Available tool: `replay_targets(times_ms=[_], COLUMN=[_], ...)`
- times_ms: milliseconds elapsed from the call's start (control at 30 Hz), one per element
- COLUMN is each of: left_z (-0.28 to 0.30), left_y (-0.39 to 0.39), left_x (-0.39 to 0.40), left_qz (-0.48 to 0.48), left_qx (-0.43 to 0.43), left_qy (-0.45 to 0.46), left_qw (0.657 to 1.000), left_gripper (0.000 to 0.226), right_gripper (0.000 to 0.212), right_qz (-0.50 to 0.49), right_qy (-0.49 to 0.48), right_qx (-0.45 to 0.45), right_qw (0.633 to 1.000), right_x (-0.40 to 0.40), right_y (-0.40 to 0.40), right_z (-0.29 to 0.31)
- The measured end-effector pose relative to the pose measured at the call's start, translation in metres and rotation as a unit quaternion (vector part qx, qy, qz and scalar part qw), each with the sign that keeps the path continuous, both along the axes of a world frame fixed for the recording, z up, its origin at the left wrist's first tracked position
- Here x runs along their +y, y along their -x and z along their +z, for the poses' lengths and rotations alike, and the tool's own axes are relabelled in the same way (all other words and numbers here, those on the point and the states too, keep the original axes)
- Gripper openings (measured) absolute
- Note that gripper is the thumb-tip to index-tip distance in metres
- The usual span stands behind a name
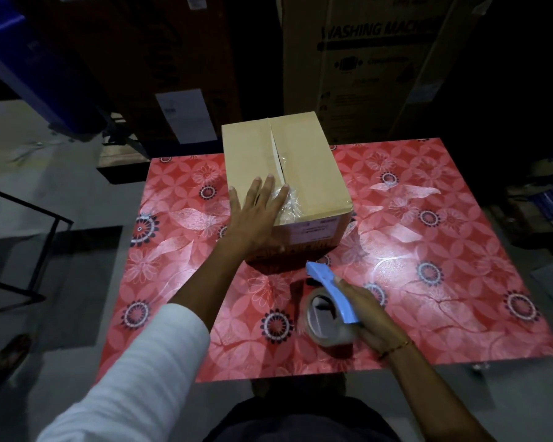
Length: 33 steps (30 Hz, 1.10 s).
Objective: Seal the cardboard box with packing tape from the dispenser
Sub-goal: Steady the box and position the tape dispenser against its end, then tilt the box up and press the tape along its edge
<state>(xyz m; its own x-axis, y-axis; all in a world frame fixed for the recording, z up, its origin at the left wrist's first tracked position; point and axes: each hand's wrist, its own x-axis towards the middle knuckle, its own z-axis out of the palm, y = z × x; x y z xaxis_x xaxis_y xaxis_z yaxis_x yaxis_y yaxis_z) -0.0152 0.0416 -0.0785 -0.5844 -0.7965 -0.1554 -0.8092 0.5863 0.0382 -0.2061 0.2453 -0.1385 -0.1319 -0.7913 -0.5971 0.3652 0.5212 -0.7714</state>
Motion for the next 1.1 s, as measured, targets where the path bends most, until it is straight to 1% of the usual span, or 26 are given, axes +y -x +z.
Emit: replay_targets(times_ms=[100, 200, 267, 300, 367, 400, 467, 533, 633, 700, 733, 800, 900, 967, 1033, 1100], left_z=[-0.002, -0.002, -0.001, -0.001, 0.001, 0.001, 0.004, 0.004, 0.004, 0.004, 0.004, 0.003, 0.002, 0.002, 0.004, 0.007], left_y=[0.000, 0.000, 0.001, 0.001, 0.002, 0.003, 0.004, 0.006, 0.008, 0.009, 0.008, 0.007, 0.004, 0.003, 0.004, 0.006], left_x=[0.003, 0.004, 0.004, 0.004, 0.004, 0.004, 0.006, 0.009, 0.012, 0.015, 0.016, 0.020, 0.026, 0.030, 0.035, 0.040], left_qz=[0.003, 0.007, 0.010, 0.011, 0.012, 0.014, 0.023, 0.036, 0.056, 0.062, 0.062, 0.061, 0.066, 0.074, 0.086, 0.099], left_qx=[0.005, 0.004, 0.000, -0.003, -0.016, -0.021, -0.025, -0.023, -0.024, -0.033, -0.038, -0.041, -0.033, -0.026, -0.010, 0.004], left_qy=[0.019, 0.039, 0.044, 0.043, 0.040, 0.040, 0.040, 0.043, 0.049, 0.056, 0.061, 0.074, 0.082, 0.075, 0.059, 0.041], left_qw=[1.000, 0.999, 0.999, 0.999, 0.999, 0.999, 0.999, 0.998, 0.997, 0.996, 0.995, 0.994, 0.994, 0.994, 0.994, 0.994], left_gripper=[0.129, 0.122, 0.123, 0.124, 0.127, 0.128, 0.128, 0.128, 0.128, 0.128, 0.129, 0.128, 0.125, 0.121, 0.116, 0.112], right_gripper=[0.046, 0.052, 0.053, 0.054, 0.051, 0.047, 0.038, 0.031, 0.034, 0.033, 0.031, 0.027, 0.024, 0.022, 0.025, 0.026], right_qz=[0.009, 0.022, 0.056, 0.077, 0.126, 0.156, 0.197, 0.211, 0.237, 0.228, 0.218, 0.210, 0.241, 0.248, 0.219, 0.156], right_qy=[-0.036, -0.060, -0.067, -0.071, -0.062, -0.046, -0.015, 0.008, 0.051, 0.077, 0.082, 0.072, 0.060, 0.071, 0.103, 0.142], right_qx=[-0.008, 0.004, 0.049, 0.096, 0.197, 0.238, 0.299, 0.361, 0.453, 0.492, 0.504, 0.508, 0.497, 0.501, 0.511, 0.507], right_qw=[0.999, 0.998, 0.995, 0.990, 0.970, 0.958, 0.934, 0.908, 0.858, 0.837, 0.831, 0.832, 0.831, 0.826, 0.825, 0.836], right_x=[-0.001, -0.004, -0.010, -0.015, -0.023, -0.026, -0.032, -0.036, -0.044, -0.046, -0.046, -0.049, -0.055, -0.059, -0.065, -0.072], right_y=[0.034, 0.066, 0.083, 0.091, 0.106, 0.112, 0.121, 0.127, 0.131, 0.134, 0.136, 0.141, 0.146, 0.144, 0.137, 0.124], right_z=[-0.014, -0.016, -0.008, -0.004, 0.005, 0.007, 0.008, 0.004, -0.003, -0.008, -0.010, -0.012, -0.012, -0.006, 0.001, 0.012])
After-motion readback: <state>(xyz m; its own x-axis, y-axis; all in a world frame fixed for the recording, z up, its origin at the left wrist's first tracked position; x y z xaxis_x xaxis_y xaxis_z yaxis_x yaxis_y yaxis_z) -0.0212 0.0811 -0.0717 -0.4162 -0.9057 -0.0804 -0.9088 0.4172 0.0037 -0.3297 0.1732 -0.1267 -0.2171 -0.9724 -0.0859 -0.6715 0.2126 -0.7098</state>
